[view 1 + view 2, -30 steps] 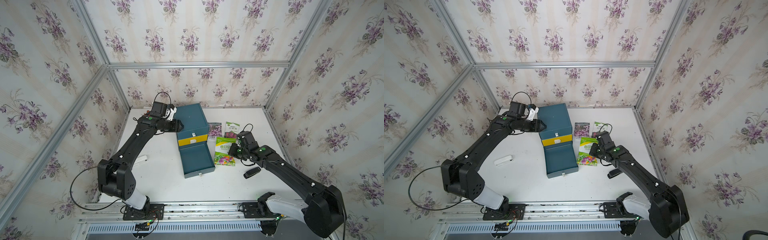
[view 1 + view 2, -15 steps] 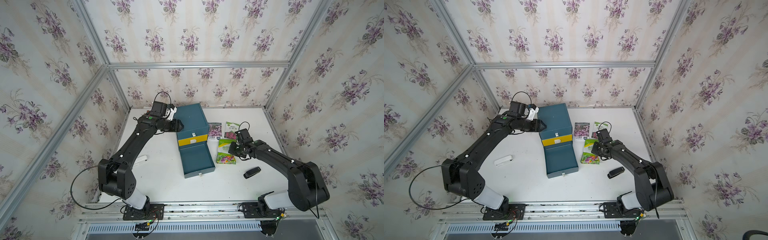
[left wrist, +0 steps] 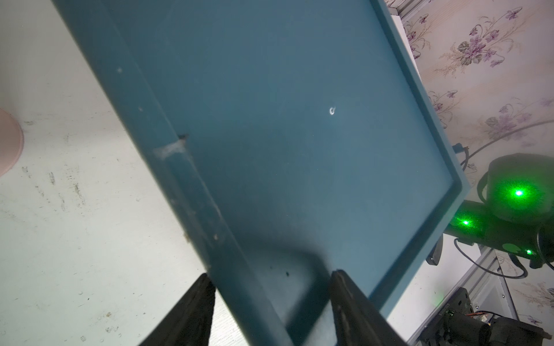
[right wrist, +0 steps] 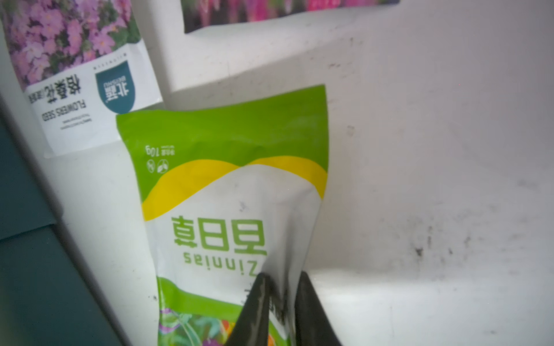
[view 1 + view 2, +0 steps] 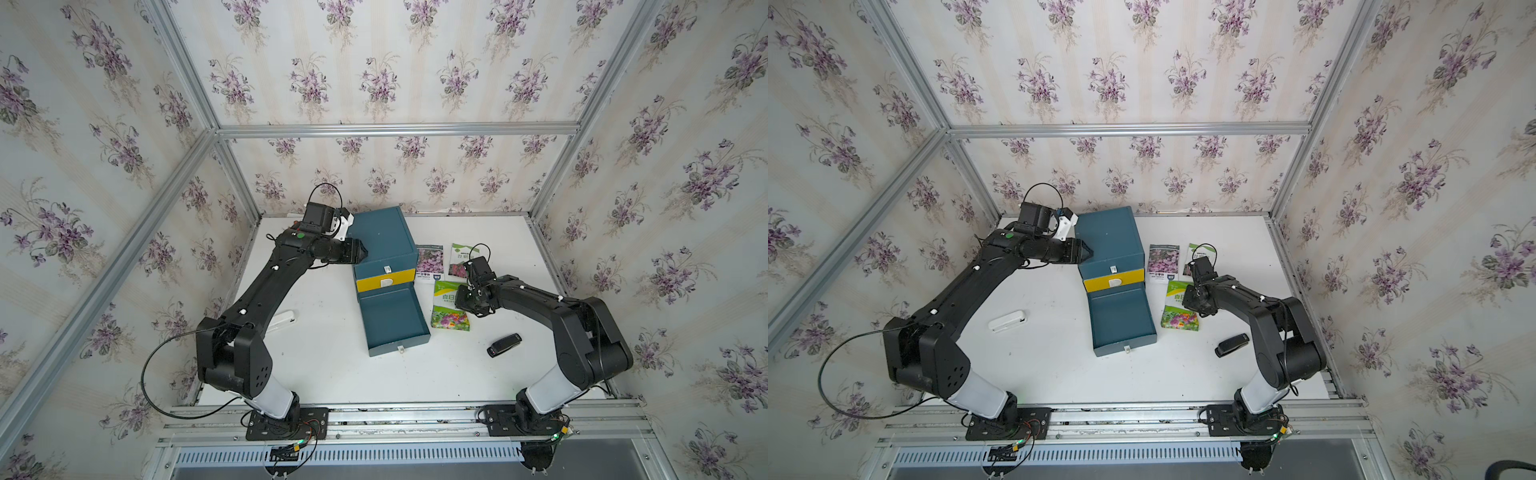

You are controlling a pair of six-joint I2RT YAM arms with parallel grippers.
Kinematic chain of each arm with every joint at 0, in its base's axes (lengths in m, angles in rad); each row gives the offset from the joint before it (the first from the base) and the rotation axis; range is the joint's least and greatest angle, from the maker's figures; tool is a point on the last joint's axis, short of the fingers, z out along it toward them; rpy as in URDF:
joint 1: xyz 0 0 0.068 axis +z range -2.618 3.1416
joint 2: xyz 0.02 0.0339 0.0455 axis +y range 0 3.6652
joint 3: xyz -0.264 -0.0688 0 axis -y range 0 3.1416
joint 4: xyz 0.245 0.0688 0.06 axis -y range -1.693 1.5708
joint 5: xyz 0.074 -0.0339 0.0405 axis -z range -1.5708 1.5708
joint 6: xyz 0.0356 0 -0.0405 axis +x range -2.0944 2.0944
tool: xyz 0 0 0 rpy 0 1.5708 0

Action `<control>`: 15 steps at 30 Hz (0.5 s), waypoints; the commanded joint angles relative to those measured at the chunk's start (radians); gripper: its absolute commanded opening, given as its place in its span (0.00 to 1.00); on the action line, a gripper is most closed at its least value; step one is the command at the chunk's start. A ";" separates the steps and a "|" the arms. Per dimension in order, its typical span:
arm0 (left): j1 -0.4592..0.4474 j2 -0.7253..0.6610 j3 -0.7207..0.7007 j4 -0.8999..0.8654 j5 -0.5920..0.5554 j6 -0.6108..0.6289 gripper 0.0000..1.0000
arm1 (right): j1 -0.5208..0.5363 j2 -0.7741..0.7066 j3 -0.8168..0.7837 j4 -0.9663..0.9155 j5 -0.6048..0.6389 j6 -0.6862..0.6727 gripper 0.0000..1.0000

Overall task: Take the seed bags out of the drawer
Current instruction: Place the seed packet at the center of the board.

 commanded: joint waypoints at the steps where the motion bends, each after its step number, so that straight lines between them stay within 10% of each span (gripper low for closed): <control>1: -0.001 0.021 -0.014 -0.190 -0.090 0.047 0.64 | 0.000 -0.006 0.006 -0.027 0.034 -0.012 0.24; 15: 0.003 0.023 -0.009 -0.196 -0.093 0.054 0.64 | 0.030 -0.204 -0.044 -0.089 -0.016 0.004 0.53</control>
